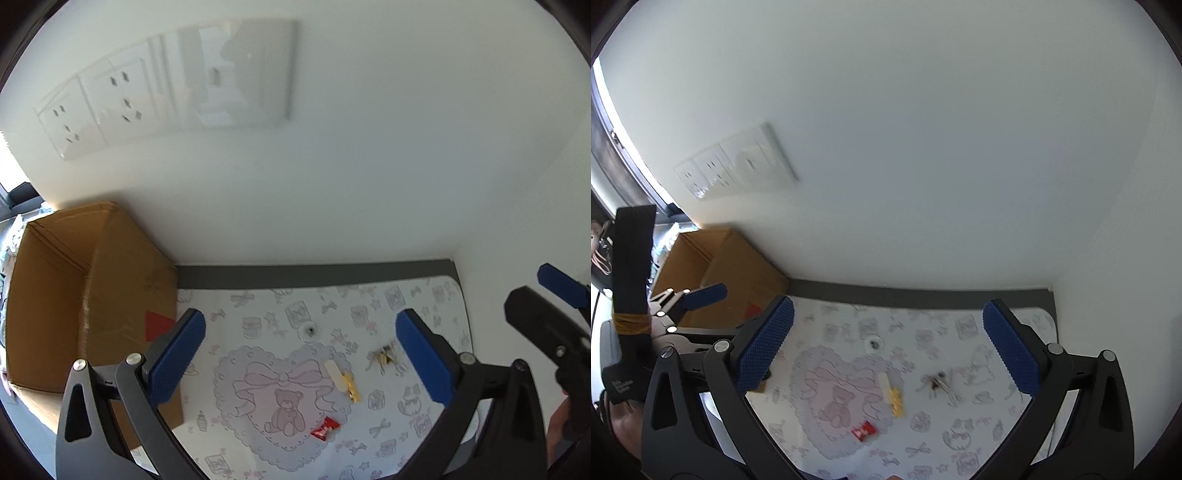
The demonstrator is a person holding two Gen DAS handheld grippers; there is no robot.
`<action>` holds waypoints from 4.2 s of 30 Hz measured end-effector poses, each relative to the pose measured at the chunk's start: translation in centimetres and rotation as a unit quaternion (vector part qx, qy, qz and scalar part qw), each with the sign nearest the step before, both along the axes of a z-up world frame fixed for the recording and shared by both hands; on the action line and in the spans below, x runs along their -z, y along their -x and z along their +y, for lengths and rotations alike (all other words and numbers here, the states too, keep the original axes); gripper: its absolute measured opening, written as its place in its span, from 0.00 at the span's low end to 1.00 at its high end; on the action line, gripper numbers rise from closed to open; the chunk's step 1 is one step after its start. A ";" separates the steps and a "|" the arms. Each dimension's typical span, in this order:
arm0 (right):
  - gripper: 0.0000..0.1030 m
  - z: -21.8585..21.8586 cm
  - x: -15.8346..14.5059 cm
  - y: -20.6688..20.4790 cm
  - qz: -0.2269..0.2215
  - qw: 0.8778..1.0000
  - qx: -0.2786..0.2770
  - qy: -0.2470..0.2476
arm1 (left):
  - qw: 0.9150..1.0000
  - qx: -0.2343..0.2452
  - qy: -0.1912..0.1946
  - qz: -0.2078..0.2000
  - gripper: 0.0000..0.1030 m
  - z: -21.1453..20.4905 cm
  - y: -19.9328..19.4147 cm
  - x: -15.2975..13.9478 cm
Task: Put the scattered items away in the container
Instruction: 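Move both tools back over the items on the mat, then grasp the red candy packet with the left gripper while the right grasps the keys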
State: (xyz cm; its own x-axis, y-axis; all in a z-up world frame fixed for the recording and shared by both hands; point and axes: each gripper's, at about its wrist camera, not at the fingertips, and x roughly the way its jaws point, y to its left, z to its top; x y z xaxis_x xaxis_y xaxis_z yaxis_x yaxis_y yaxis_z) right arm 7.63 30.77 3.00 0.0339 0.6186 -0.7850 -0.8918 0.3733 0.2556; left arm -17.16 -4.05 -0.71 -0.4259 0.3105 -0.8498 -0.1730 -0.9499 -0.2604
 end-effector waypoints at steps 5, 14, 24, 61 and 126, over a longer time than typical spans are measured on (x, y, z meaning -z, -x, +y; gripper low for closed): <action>1.00 -1.1 2.9 -0.7 0.002 1.000 -0.002 0.031 | 0.999 0.016 0.004 -0.028 1.00 0.7 -0.8 2.7; 1.00 -3.2 8.8 -1.5 0.022 0.996 -0.008 0.090 | 0.996 0.037 0.010 -0.085 1.00 2.6 -2.8 8.1; 0.97 -4.3 12.6 -0.8 0.025 0.991 -0.048 0.127 | 0.990 0.054 0.023 -0.130 1.00 4.1 -4.6 12.8; 0.37 0.1 25.7 1.1 0.005 0.951 -0.181 0.249 | 0.947 0.188 0.062 -0.251 0.45 8.4 -7.6 23.6; 0.13 -4.2 22.8 1.3 0.043 0.955 -0.190 0.224 | 0.962 0.127 -0.006 -0.240 0.17 5.6 -8.1 20.5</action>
State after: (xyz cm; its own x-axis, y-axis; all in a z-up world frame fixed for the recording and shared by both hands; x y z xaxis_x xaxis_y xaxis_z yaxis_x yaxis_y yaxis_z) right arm 6.37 26.60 -19.85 -0.2022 0.1758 -0.9634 -0.9676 0.1160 0.2242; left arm -9.07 1.58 -21.19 0.1059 0.3637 -0.9255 -0.2569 -0.8891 -0.3788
